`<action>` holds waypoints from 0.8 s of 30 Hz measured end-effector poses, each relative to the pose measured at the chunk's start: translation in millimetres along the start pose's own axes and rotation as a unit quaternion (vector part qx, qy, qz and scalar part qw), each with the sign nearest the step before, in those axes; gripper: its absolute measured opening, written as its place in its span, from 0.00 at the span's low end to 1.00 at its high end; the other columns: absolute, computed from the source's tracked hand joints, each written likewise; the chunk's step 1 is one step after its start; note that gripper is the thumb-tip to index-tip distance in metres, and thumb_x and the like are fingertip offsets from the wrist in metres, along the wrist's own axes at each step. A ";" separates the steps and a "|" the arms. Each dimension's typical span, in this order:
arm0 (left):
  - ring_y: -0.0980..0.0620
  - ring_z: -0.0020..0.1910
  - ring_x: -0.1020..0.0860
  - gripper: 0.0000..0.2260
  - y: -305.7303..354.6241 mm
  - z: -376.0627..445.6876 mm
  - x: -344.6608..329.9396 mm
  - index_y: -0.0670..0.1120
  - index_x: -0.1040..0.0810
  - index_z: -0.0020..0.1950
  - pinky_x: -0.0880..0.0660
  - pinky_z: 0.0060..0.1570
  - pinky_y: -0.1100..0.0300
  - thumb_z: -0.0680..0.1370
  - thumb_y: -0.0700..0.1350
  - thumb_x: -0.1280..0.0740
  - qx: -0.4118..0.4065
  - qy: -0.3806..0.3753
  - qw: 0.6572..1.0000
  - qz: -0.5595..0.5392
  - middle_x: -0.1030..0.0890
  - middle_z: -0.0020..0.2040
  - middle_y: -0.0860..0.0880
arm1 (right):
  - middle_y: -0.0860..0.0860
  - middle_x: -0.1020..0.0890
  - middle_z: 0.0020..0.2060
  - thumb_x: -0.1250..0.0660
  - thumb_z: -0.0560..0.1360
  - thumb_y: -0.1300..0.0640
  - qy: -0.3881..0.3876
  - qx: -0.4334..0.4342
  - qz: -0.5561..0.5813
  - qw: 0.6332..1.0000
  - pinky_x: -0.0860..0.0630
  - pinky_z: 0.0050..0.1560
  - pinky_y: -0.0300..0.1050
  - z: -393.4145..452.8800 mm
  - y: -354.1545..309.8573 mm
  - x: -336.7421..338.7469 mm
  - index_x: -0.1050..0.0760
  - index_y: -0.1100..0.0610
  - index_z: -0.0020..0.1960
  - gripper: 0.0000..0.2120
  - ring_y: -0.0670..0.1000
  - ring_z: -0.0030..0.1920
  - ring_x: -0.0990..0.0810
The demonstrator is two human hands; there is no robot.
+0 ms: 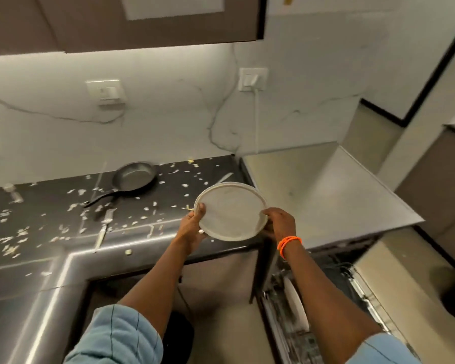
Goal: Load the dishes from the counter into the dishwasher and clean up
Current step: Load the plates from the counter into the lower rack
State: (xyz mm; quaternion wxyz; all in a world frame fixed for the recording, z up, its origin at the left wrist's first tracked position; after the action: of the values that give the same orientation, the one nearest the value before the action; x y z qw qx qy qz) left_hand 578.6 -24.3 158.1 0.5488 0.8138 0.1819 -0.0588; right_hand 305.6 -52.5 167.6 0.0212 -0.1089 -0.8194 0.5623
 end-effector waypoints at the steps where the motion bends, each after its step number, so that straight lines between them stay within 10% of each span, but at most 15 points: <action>1: 0.44 0.58 0.18 0.22 -7.5 2.2 -22.1 0.46 0.21 0.63 0.20 0.58 0.43 0.77 0.59 0.31 0.002 -0.012 1.000 0.012 0.16 0.60 0.46 | 0.61 0.16 0.44 0.30 0.68 0.60 0.011 -0.002 0.009 1.000 0.18 0.47 0.61 -0.5 -1.4 23.1 0.16 0.54 0.38 0.04 0.61 0.44 0.17; 11: 0.43 0.56 0.17 0.22 -92.0 28.6 -226.7 0.45 0.18 0.58 0.21 0.60 0.43 0.73 0.59 0.25 0.044 -0.138 0.971 0.188 0.14 0.54 0.45 | 0.54 0.18 0.34 0.28 0.71 0.60 0.192 0.000 0.058 0.980 0.17 0.42 0.60 -10.2 13.9 249.8 0.16 0.53 0.36 0.06 0.60 0.40 0.19; 15: 0.44 0.58 0.19 0.21 -132.4 29.9 -314.2 0.50 0.19 0.59 0.21 0.59 0.44 0.73 0.61 0.25 0.069 -0.233 0.937 0.252 0.16 0.58 0.47 | 0.52 0.14 0.39 0.23 0.62 0.47 0.257 -0.012 0.044 0.965 0.17 0.48 0.64 -2.2 51.7 342.0 0.16 0.48 0.43 0.11 0.61 0.46 0.16; 24: 0.44 0.56 0.18 0.19 -267.8 55.6 -477.3 0.47 0.19 0.63 0.20 0.58 0.44 0.76 0.54 0.26 0.129 -0.395 0.829 0.373 0.16 0.58 0.46 | 0.54 0.14 0.39 0.23 0.70 0.52 0.442 -0.076 0.025 0.894 0.17 0.45 0.63 -32.1 113.0 492.0 0.17 0.52 0.45 0.06 0.60 0.43 0.16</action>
State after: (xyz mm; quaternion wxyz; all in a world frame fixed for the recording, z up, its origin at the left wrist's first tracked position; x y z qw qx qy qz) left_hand 45.4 -96.8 43.9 0.4440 0.7903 -0.3774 -0.1890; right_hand -151.8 115.4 31.6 0.3584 -0.3681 -0.7627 0.3929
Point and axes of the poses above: each hand's wrist, its own z-axis towards the middle knuckle, its own x-axis out of the back of the hand, y = z × x, the point moved 7 cm from there along z, towards the middle knuckle
